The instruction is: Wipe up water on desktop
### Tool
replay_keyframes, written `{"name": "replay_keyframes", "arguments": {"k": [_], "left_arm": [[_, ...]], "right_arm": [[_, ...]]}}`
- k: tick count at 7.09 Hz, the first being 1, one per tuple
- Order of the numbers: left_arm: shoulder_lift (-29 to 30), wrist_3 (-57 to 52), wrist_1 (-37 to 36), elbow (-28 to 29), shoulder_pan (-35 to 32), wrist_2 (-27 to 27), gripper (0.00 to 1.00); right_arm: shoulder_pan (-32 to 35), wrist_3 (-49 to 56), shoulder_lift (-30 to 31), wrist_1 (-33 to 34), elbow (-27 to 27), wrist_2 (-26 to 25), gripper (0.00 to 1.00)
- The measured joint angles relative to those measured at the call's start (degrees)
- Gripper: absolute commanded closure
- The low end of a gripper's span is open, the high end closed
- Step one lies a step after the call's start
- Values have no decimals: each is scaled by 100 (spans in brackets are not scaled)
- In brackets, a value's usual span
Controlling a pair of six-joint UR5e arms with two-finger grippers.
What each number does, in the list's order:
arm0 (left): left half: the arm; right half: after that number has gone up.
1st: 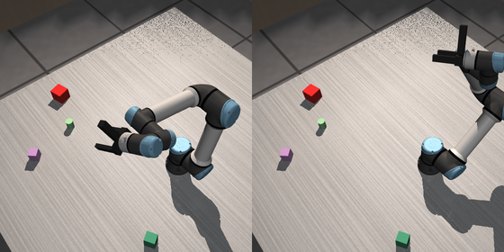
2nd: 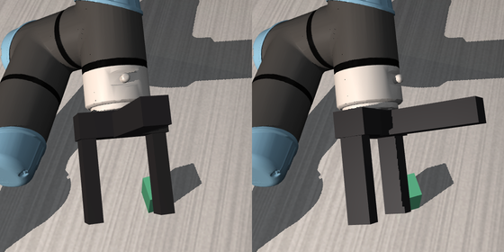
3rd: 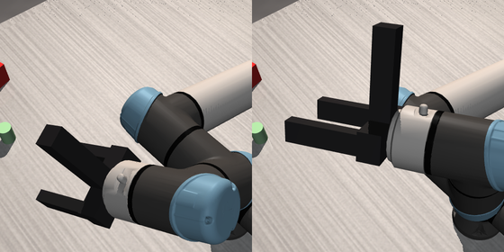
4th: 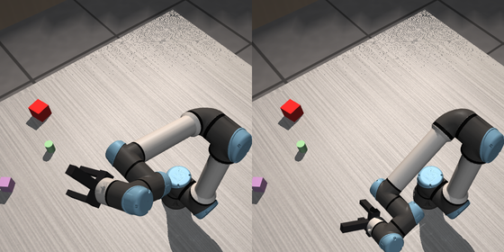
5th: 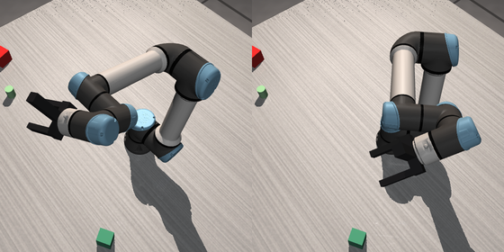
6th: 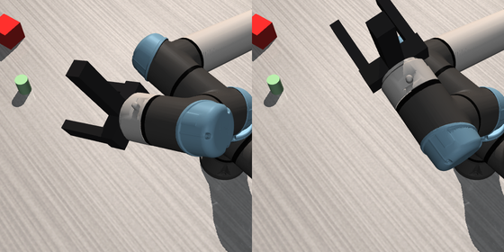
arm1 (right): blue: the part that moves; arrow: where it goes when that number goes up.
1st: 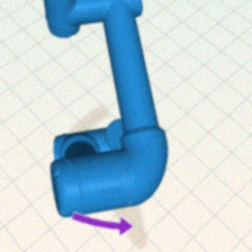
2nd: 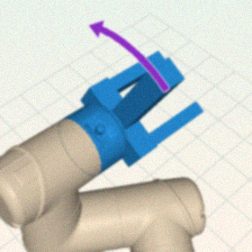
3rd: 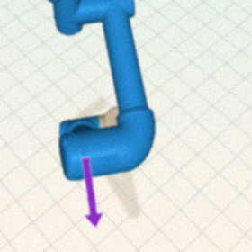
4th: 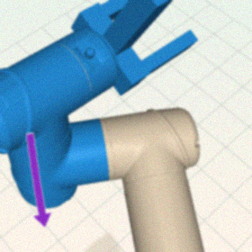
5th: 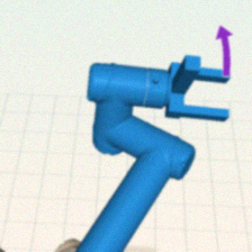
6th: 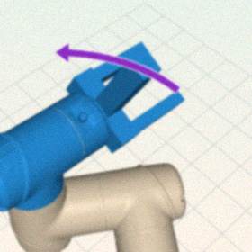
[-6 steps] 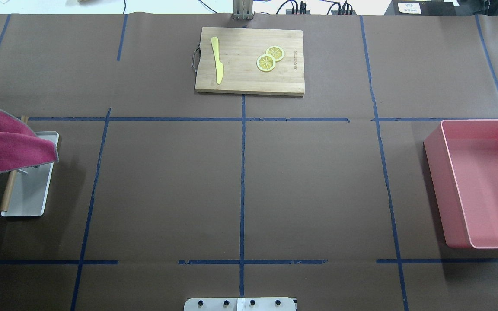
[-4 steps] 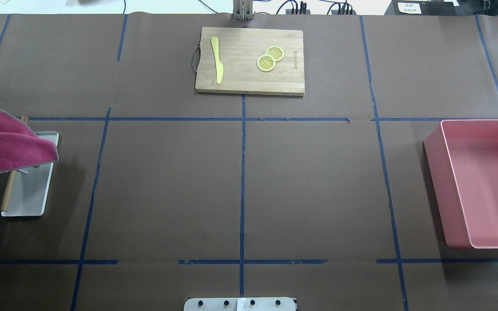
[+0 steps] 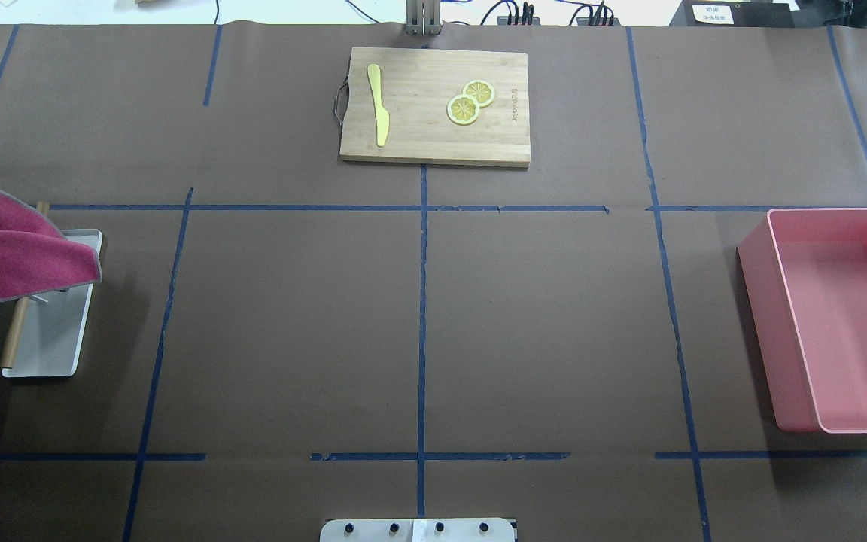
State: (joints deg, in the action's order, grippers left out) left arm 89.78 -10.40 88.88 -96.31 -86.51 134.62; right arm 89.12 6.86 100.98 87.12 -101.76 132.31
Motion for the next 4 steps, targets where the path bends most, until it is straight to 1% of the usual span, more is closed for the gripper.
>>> {"name": "replay_keyframes", "arguments": {"k": [2,4], "left_arm": [[23,38,468,72,8,9,0],[21,40,595,192,10,23,0]], "right_arm": [[0,-11,5,6,-43,-6,0],[0,-22,2,5,-90,-19,0]]}}
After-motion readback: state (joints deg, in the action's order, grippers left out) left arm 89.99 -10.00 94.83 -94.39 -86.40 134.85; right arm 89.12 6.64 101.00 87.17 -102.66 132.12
